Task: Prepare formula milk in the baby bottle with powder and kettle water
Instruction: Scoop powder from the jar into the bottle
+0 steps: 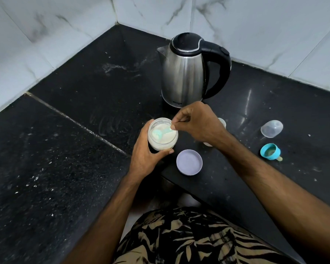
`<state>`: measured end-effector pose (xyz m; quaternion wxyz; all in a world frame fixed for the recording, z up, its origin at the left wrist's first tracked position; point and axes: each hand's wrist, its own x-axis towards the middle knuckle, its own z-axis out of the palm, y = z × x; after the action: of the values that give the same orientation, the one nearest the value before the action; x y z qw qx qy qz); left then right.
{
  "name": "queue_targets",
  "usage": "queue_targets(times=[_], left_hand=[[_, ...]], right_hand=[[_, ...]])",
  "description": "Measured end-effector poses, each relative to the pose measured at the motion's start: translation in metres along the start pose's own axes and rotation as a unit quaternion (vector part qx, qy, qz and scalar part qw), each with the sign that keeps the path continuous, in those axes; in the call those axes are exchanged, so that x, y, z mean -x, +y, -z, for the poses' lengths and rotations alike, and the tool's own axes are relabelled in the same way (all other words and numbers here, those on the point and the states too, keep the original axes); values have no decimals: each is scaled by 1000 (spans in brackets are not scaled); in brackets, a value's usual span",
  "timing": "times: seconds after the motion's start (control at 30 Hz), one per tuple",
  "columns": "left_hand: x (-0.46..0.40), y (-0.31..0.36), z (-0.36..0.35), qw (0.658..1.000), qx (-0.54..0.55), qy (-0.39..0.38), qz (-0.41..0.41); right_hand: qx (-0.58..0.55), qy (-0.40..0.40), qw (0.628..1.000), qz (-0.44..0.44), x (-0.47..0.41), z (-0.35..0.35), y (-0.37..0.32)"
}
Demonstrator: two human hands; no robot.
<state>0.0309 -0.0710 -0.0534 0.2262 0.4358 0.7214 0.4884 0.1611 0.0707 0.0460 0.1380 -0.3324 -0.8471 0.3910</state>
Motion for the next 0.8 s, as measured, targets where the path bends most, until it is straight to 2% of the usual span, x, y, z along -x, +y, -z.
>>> queue_targets(times=[0.4,0.8], left_hand=[[-1,1,0,1000,-6,0,6],[-11,4,1,1000,10,-5,13]], right_hand=[[15,5,1000,0,1,-5,-1],[-119,44,989,-73,-1,17,10]])
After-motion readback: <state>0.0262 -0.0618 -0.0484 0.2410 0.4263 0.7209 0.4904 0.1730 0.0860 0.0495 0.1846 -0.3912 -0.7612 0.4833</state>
